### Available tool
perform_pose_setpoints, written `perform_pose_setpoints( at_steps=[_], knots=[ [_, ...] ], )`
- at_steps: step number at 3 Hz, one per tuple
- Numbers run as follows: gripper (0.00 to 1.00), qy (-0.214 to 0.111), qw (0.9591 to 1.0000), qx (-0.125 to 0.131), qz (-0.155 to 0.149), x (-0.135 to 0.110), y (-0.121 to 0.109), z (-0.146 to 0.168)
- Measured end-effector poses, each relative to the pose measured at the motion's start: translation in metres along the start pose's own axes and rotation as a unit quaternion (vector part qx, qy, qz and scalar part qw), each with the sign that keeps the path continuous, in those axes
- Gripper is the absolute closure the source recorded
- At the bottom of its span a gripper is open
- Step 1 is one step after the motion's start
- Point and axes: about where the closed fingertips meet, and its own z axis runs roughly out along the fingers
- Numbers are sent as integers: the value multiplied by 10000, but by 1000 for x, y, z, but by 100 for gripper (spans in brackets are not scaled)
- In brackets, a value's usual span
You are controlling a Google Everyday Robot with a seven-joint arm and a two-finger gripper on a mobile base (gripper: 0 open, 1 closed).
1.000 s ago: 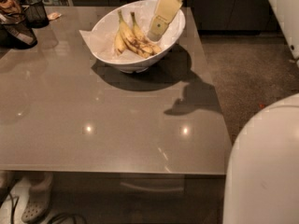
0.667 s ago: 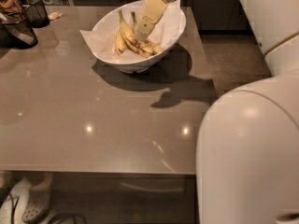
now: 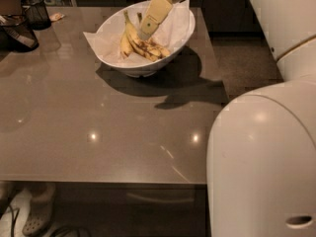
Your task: Pick banana from white bowl
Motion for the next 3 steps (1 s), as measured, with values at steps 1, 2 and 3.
perform_pose_setpoints(
  at_steps=[1, 2, 3],
  knots=[
    [18, -12, 9994, -111, 320, -1, -6, 13],
    [40, 55, 9970, -168, 748, 3, -13, 24],
    [28, 146, 9936, -104, 1116, 8, -23, 28]
  ],
)
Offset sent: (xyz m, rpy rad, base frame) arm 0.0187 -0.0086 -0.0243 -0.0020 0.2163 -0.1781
